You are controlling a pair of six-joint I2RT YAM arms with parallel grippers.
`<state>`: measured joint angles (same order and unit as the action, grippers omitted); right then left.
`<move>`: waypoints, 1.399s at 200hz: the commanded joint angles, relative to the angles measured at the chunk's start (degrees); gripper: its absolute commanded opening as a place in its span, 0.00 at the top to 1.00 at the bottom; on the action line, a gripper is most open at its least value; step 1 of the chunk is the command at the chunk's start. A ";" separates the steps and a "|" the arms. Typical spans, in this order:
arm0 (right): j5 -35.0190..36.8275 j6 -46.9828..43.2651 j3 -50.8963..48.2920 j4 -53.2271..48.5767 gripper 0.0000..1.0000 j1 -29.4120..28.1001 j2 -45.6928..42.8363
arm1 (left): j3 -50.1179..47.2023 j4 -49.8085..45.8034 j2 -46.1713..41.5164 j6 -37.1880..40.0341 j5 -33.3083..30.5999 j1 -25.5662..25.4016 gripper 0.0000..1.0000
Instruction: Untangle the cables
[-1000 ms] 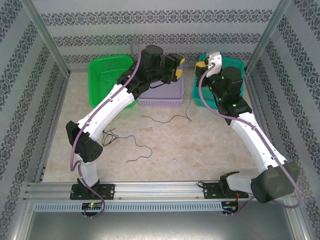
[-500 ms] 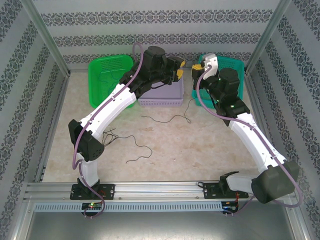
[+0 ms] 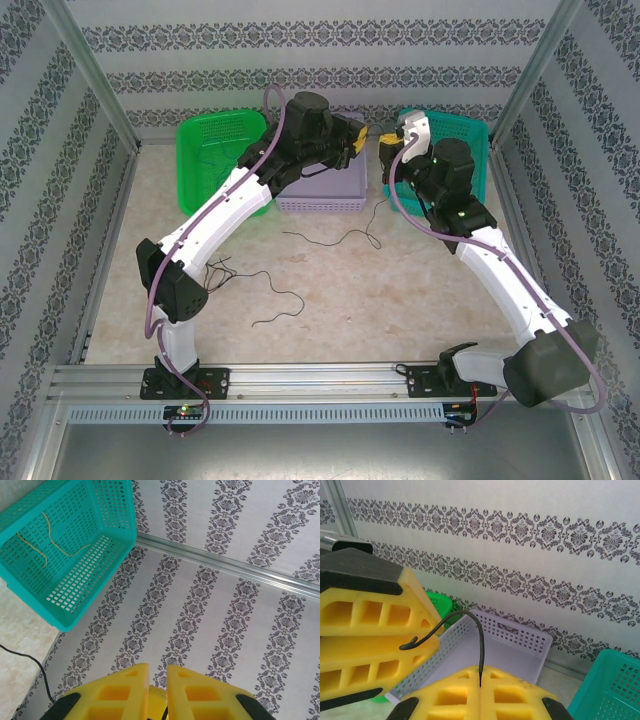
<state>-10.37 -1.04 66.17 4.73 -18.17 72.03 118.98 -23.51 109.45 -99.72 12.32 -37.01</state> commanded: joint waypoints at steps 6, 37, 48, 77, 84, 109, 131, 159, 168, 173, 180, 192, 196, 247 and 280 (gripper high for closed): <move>-0.84 0.69 -1.04 0.26 1.00 -0.55 -0.57 | -1.26 2.15 -2.60 -0.10 -0.43 0.70 0.86; -0.72 0.80 -1.55 0.10 1.00 -0.60 -1.01 | -2.59 2.27 -3.48 0.17 -1.34 1.02 0.96; -0.59 0.81 -1.70 -0.07 1.00 -0.57 -1.23 | -2.95 2.24 -3.71 0.36 -1.53 1.24 0.98; -0.57 0.75 -1.72 -0.82 1.00 -0.57 -1.76 | -3.45 2.15 -4.71 3.30 -1.85 1.92 1.00; -0.85 0.62 -1.36 -1.45 1.00 -0.43 -1.88 | -3.49 2.23 -5.01 4.81 -1.79 2.01 1.00; -5.88 1.32 0.93 -4.92 1.00 0.82 -1.12 | -3.25 3.73 -5.81 12.97 0.06 2.38 1.00; -14.44 3.28 6.54 -12.87 1.00 2.70 2.61 | -1.40 2.62 -5.85 24.69 4.03 2.56 1.00; -25.69 6.60 11.97 -18.95 1.00 4.17 7.42 | -0.86 2.89 -5.32 35.81 12.32 2.99 1.00; -29.61 7.92 13.69 -20.62 1.00 4.51 9.29 | -0.60 2.78 -5.21 38.67 14.38 3.00 1.00; -32.26 8.40 14.75 -21.72 1.00 4.73 10.37 | -0.39 2.80 -5.13 40.04 15.42 3.04 1.00; -35.83 9.09 16.08 -22.90 1.00 4.81 12.01 | -0.14 2.81 -4.97 41.77 16.60 3.15 1.00; -41.56 10.49 17.62 -24.00 1.00 4.91 14.10 | 0.51 2.44 -4.88 43.67 17.56 3.31 1.00; -43.41 11.07 17.90 -23.99 1.00 4.90 14.81 | 0.83 2.29 -4.84 44.16 17.87 3.50 1.00; -55.95 15.17 17.39 -22.95 1.00 4.03 18.67 | 8.64 -0.73 -1.80 47.20 21.34 5.00 1.00; -58.75 16.56 15.92 -21.33 1.00 3.90 18.08 | 10.96 -1.07 -0.64 48.04 21.79 6.02 1.00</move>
<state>-62.70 13.69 82.72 -17.72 -13.65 90.63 127.33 -24.36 107.37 -54.70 31.83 -32.12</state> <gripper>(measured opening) 0.062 0.048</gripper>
